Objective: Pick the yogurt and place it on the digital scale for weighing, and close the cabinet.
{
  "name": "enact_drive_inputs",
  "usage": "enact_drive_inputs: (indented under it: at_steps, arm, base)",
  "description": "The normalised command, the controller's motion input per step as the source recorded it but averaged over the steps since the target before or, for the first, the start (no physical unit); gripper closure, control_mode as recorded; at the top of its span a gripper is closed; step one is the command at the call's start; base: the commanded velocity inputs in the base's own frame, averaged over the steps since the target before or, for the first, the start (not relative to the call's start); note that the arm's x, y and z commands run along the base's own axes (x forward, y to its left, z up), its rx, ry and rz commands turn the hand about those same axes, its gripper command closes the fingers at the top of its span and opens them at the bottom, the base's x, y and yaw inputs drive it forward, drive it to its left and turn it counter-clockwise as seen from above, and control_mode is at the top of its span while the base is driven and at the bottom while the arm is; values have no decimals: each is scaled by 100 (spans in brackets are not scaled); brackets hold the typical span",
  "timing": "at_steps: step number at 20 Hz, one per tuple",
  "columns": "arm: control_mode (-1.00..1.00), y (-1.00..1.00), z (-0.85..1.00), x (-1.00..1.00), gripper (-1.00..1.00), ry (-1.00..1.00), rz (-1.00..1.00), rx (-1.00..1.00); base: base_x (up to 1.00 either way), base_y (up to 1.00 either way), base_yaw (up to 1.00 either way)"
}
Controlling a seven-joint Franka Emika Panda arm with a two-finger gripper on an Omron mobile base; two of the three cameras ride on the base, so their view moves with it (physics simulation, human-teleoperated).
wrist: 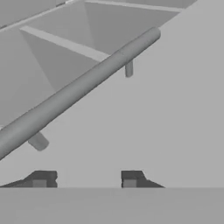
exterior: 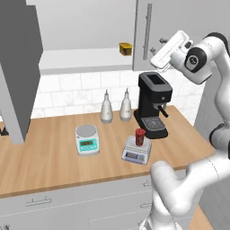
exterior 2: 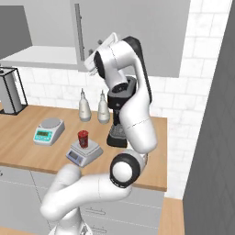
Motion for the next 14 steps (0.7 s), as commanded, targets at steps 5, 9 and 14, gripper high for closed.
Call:
enact_drive_inputs:
  at_steps: [5, 9, 14]
  arm:
    - [-100, -8, -9, -21, -100, -31, -18, 1]
    - [-100, -14, 0, -80, -100, -75, -18, 5]
    - [-100, 48, -3, -72, -100, -98, -13, 1]
  base:
    - [0, 0, 0]
    - [0, 0, 0]
    - [0, 0, 0]
